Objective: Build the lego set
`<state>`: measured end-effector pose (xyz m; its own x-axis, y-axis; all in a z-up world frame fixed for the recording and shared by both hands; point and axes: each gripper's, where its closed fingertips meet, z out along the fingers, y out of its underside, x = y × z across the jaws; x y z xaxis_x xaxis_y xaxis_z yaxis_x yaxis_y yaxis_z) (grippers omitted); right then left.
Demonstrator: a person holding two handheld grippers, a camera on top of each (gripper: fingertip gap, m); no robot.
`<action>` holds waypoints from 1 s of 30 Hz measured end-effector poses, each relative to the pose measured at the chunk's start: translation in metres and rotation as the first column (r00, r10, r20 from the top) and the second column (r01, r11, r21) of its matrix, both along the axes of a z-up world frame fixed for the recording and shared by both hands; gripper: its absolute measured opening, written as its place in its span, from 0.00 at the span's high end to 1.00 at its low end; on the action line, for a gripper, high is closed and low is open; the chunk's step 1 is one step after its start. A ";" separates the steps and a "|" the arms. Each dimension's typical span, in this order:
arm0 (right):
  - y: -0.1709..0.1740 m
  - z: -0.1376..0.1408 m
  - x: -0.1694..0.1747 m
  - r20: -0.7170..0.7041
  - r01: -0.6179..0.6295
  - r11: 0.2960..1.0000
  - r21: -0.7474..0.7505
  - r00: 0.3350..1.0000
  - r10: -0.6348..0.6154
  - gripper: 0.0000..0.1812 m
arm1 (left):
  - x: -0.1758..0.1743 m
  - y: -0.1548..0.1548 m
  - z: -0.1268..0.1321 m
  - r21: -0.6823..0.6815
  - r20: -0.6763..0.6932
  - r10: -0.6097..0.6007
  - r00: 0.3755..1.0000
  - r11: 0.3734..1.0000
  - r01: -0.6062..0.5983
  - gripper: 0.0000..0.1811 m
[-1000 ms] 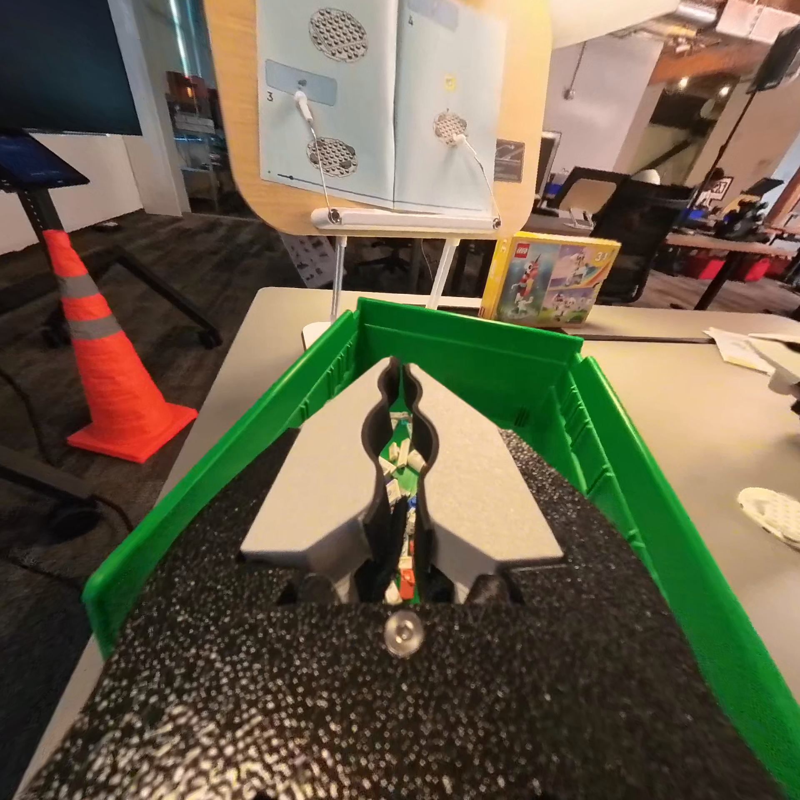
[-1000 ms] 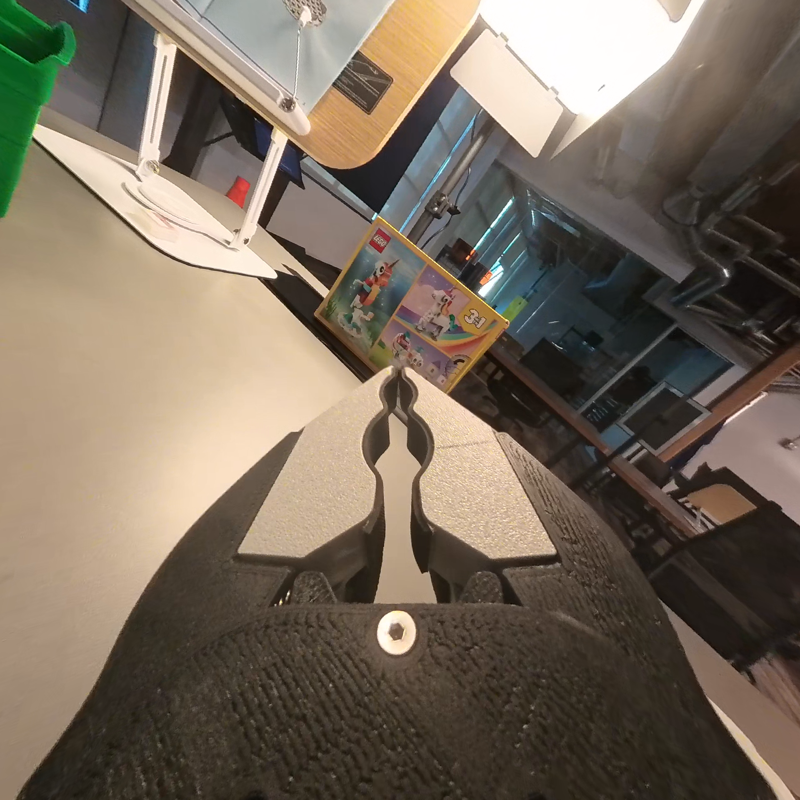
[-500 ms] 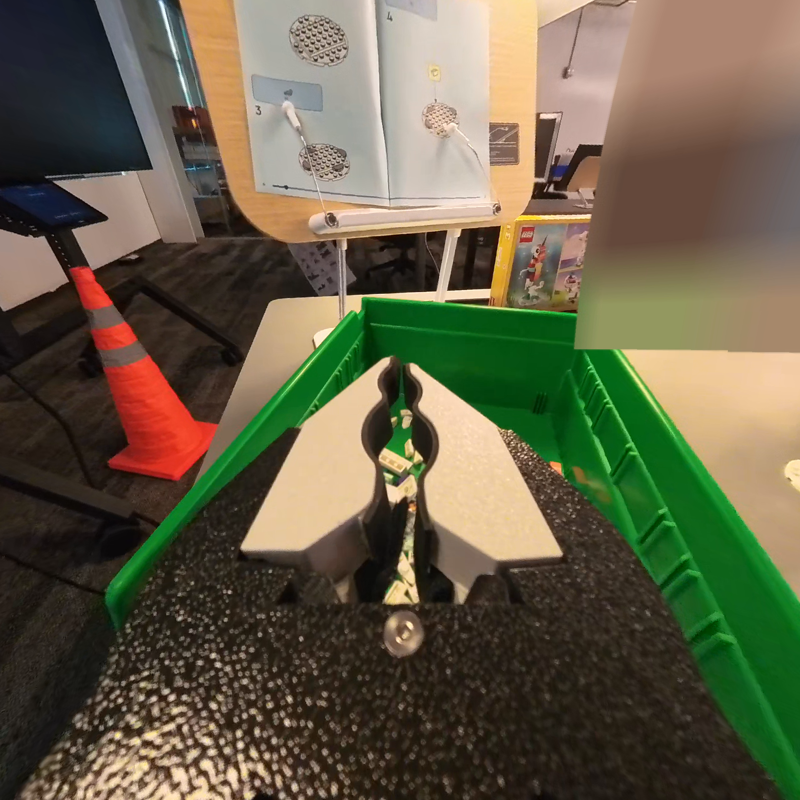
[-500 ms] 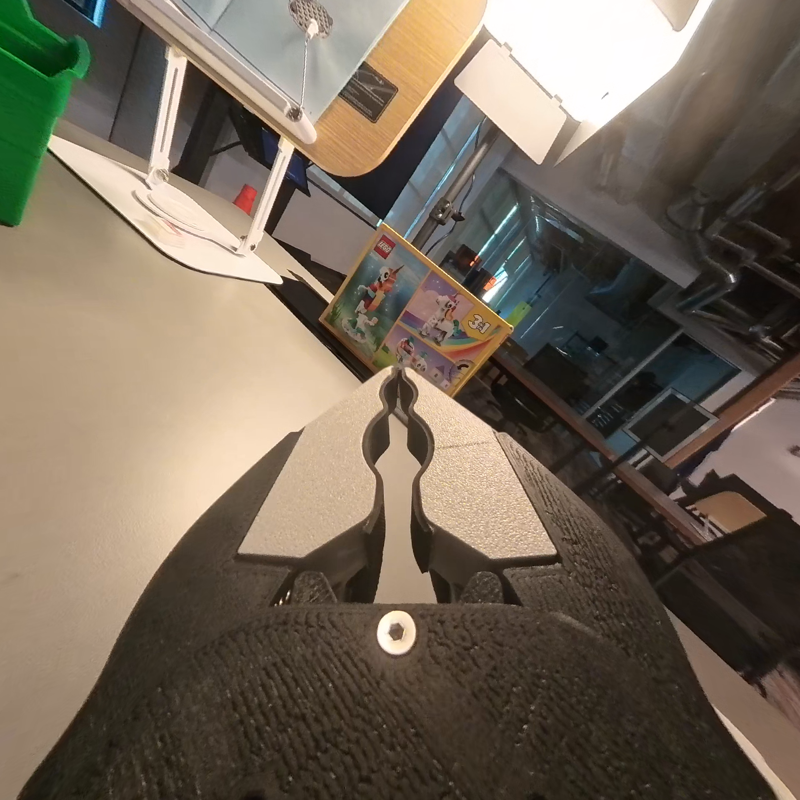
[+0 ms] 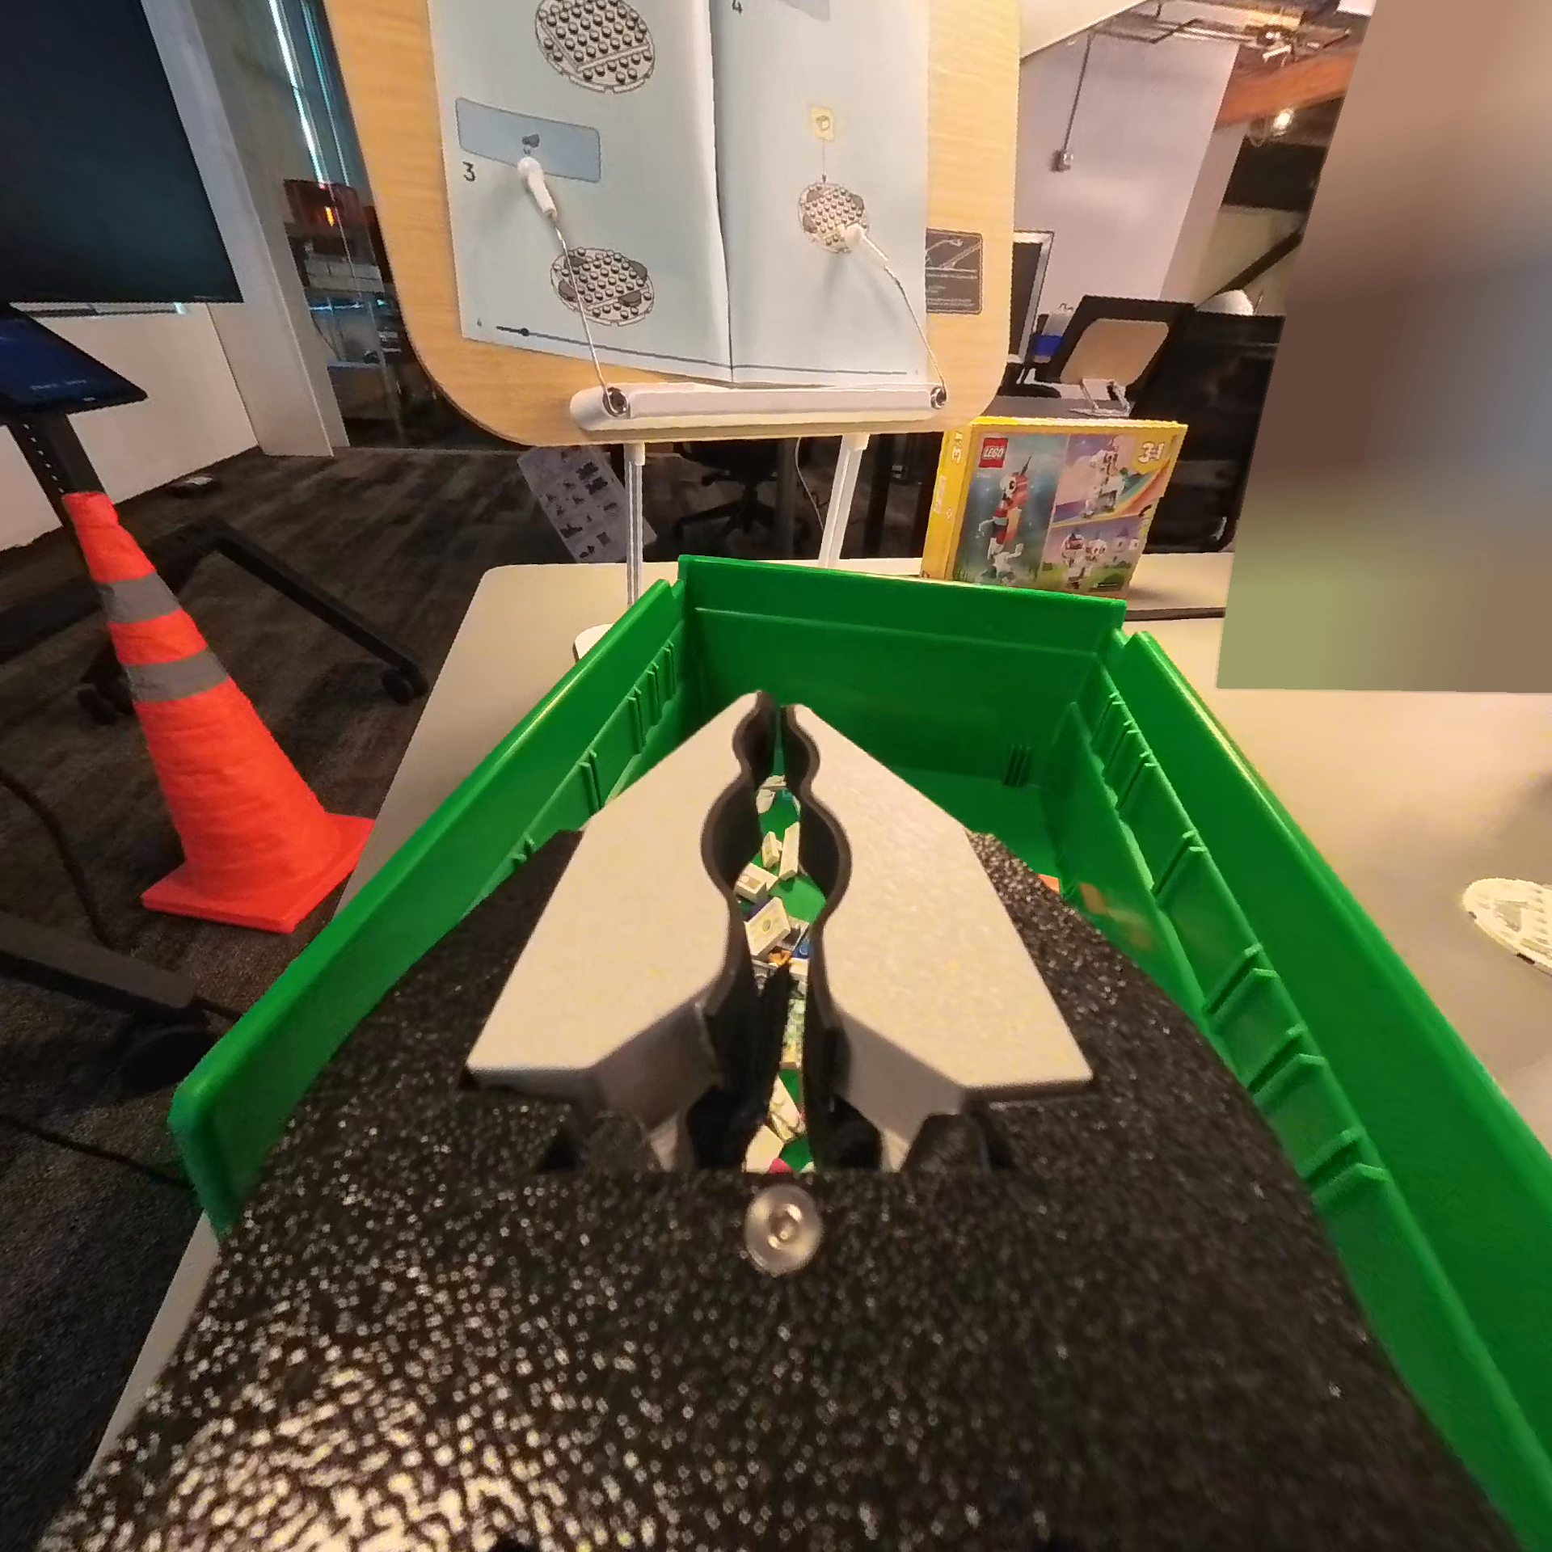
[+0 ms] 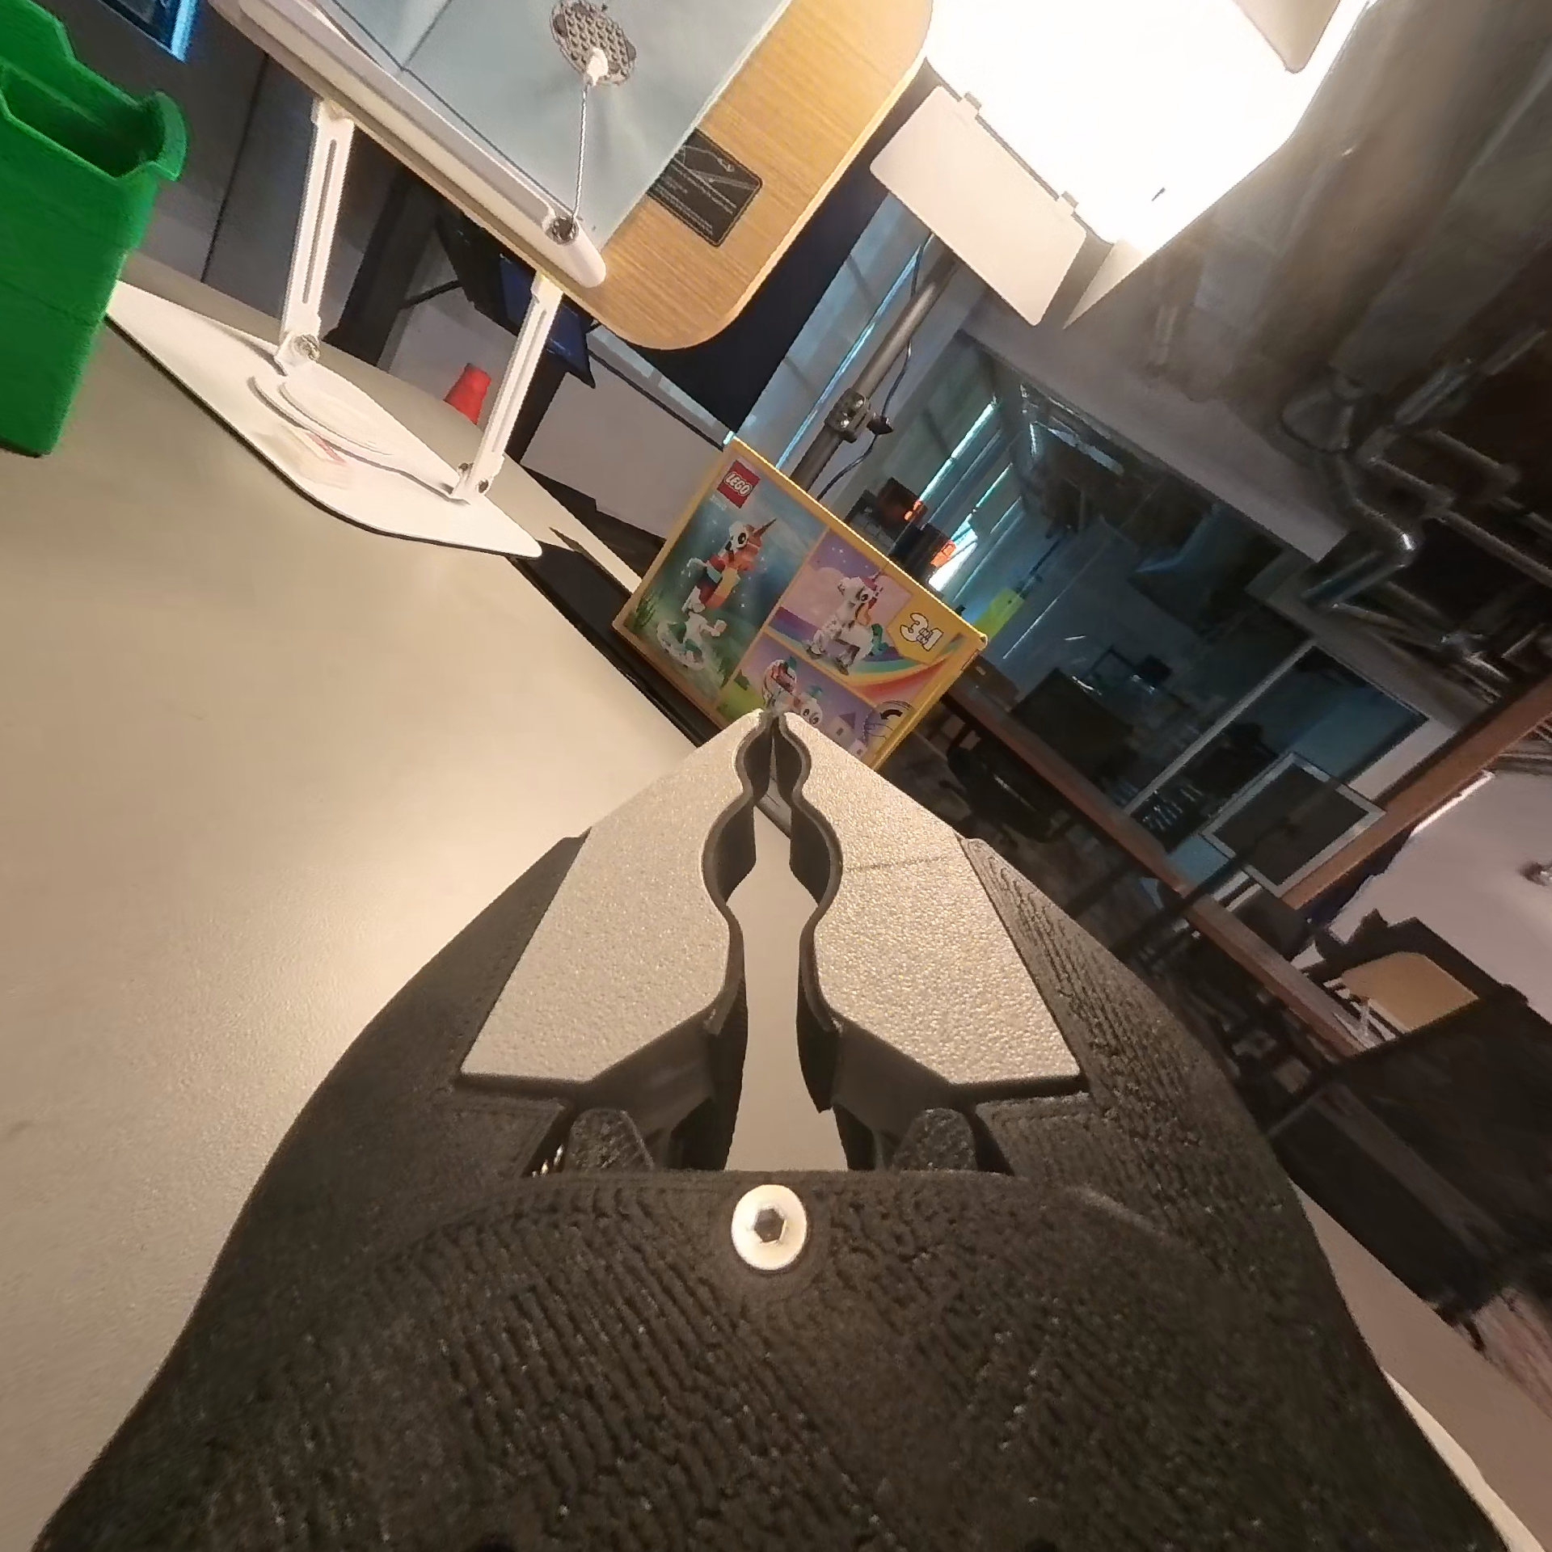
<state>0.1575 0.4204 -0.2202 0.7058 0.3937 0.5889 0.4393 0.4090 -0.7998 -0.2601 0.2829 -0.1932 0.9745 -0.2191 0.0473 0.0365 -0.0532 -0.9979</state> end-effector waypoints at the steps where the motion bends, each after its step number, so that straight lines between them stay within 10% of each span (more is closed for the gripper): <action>1: 0.000 0.000 0.000 0.001 0.000 1.000 0.000 1.000 0.000 1.00 | 0.001 0.000 -0.001 -0.003 -0.002 -0.002 1.000 1.000 0.002 1.00; 13: 0.000 0.001 0.000 -0.001 0.001 1.000 0.003 1.000 -0.001 1.00 | 0.042 -0.006 -0.017 -0.159 -0.182 -0.285 0.941 0.953 0.257 1.00; 19: -0.002 0.003 -0.001 -0.024 -0.018 1.000 0.003 1.000 0.018 1.00 | 0.048 -0.005 -0.067 -0.573 -0.508 -0.562 0.653 0.786 0.230 0.98; 24: -0.004 0.005 -0.001 -0.043 -0.035 0.999 0.000 0.998 0.035 1.00 | 0.068 -0.011 -0.087 -0.731 -0.334 -0.777 0.533 0.571 0.373 0.99; 30: -0.004 0.005 -0.001 -0.061 -0.050 0.999 -0.009 0.997 0.049 1.00 | 0.061 -0.009 -0.115 -0.828 -0.278 -0.830 0.483 0.462 0.317 0.99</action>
<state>0.1568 0.4162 -0.2150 0.7200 0.4349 0.5408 0.3690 0.4201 -0.8291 -0.1986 0.2744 -0.3083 0.4399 -0.8956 -0.0669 -0.8139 -0.3660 -0.4513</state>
